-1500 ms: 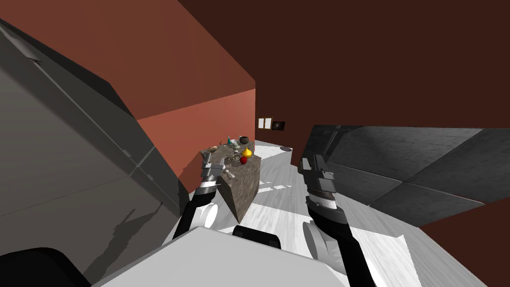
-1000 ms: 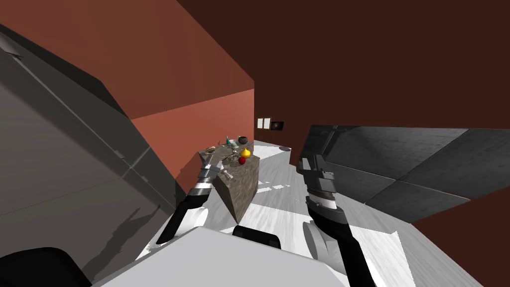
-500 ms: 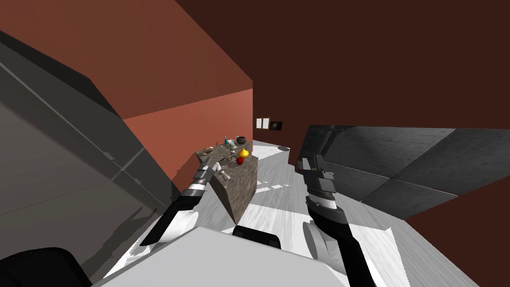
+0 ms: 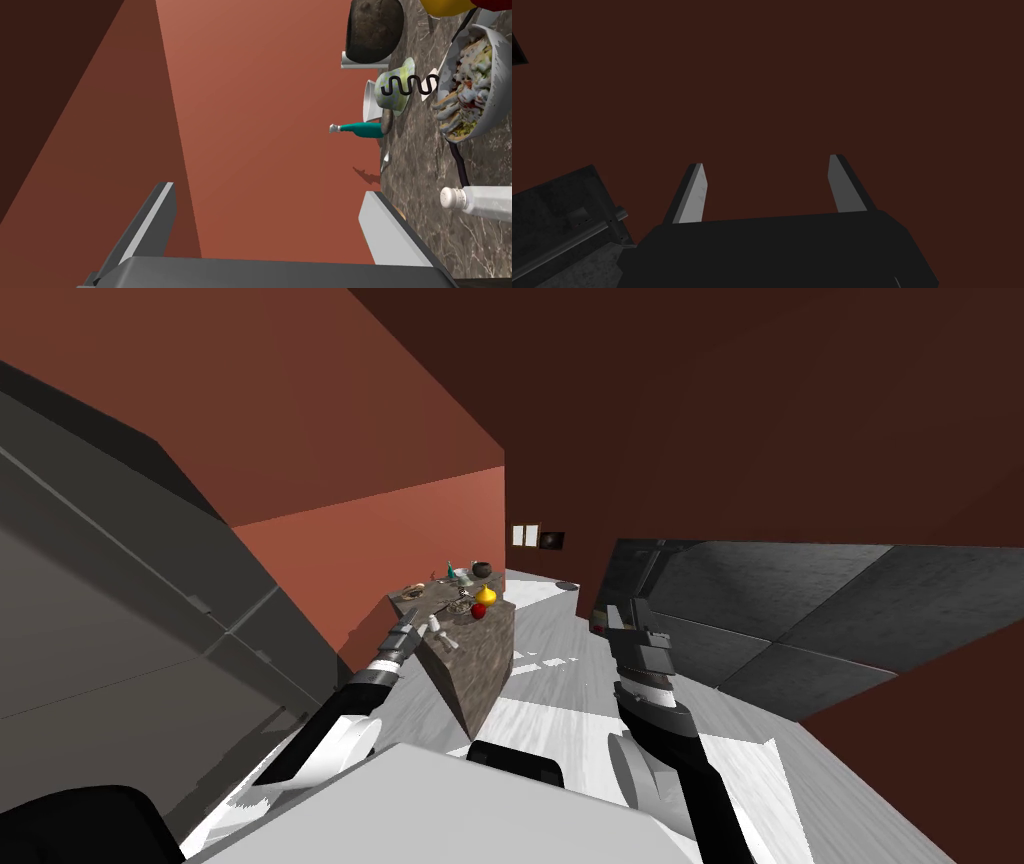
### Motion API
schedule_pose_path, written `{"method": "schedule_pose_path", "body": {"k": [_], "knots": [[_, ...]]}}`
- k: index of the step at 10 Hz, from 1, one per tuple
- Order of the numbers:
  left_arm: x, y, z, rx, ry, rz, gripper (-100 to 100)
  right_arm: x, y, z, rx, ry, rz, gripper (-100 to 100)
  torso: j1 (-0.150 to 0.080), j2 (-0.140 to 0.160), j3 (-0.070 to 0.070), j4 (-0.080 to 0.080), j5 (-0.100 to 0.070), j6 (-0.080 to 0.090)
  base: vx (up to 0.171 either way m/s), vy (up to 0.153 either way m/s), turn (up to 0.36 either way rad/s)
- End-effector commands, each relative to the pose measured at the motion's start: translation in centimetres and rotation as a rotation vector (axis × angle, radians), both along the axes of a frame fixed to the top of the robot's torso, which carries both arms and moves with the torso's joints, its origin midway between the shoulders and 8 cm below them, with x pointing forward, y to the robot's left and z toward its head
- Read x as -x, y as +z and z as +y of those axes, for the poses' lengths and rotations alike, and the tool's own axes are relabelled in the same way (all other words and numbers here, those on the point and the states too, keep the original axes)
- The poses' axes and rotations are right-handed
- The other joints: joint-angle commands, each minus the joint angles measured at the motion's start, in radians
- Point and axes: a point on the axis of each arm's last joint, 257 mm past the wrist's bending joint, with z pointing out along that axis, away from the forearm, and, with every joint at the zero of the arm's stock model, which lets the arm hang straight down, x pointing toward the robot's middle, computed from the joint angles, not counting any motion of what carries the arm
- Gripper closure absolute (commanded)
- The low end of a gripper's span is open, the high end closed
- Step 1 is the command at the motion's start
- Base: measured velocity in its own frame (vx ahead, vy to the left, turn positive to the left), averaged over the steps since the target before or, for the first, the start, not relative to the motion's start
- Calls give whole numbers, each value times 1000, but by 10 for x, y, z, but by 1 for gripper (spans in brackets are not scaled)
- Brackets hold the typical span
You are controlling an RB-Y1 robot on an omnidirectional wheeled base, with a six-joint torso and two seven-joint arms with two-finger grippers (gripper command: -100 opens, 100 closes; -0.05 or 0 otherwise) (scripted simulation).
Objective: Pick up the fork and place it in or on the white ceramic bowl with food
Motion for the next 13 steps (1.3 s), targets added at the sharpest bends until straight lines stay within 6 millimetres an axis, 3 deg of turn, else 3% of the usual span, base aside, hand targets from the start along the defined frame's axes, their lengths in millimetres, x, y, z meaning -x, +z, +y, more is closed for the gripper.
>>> {"method": "schedule_pose_path", "body": {"k": [1,6,13], "knots": [[0,-7,7,-9,18,40,-100,0,0,0,0,0,0,0,0,0,0,0,0,0,11,-25,-16],[20,-34,50,-61,112,205,-100,0,0,0,0,0,0,0,0,0,0,0,0,0,15,-24,-39],[49,-69,89,-87,194,405,-100,0,0,0,0,0,0,0,0,-1,-1,0,0,0,22,-20,-43]]}}
